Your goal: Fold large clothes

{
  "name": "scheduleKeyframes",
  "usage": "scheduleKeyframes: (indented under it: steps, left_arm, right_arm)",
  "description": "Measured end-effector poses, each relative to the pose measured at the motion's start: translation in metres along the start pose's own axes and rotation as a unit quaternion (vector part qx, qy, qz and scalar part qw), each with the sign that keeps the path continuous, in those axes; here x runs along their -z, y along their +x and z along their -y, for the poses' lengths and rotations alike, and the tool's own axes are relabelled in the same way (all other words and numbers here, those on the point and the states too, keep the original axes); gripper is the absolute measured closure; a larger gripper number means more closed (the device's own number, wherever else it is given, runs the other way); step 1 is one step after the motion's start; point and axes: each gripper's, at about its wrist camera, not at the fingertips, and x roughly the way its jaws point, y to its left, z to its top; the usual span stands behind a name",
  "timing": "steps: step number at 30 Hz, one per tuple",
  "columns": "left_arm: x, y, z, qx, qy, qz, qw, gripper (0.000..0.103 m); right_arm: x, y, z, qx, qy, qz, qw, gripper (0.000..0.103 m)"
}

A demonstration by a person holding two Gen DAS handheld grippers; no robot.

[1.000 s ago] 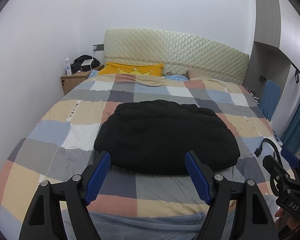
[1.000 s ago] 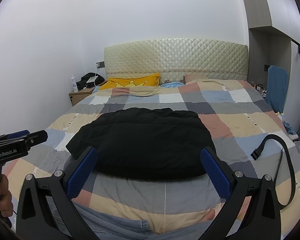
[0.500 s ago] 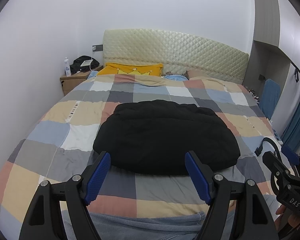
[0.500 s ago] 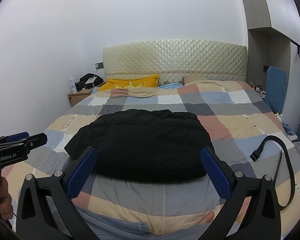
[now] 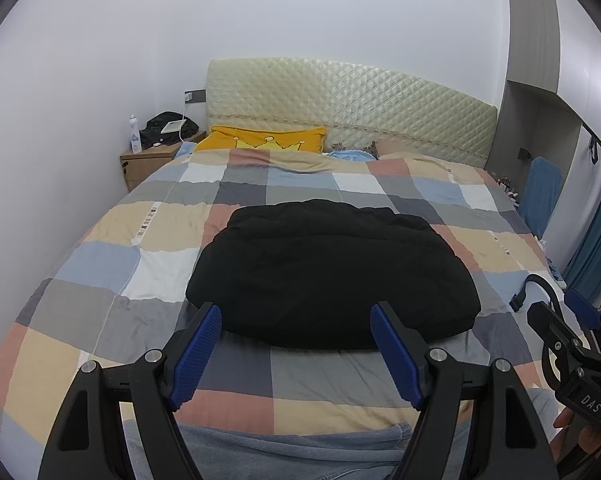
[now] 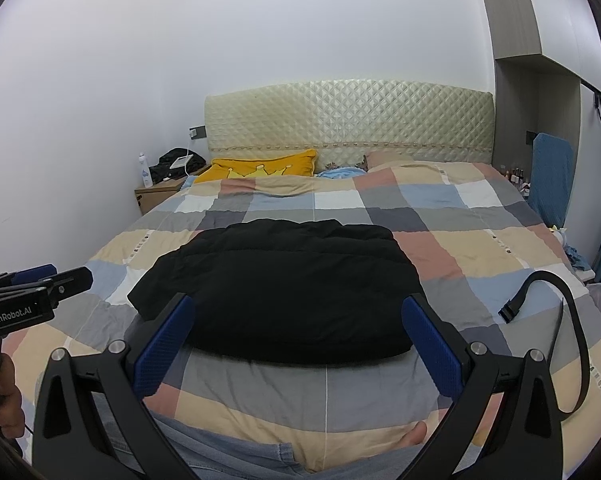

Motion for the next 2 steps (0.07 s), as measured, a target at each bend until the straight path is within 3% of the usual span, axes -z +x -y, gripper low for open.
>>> scheduleKeyframes:
  steps: [2]
  left_arm:
    - [0.0002, -0.0002, -0.0001, 0.000, -0.001, 0.000, 1.0000, 0.026]
  right_arm:
    - [0.0002, -0.0006, -0.0005, 0.000, -0.001, -0.001, 1.000, 0.000]
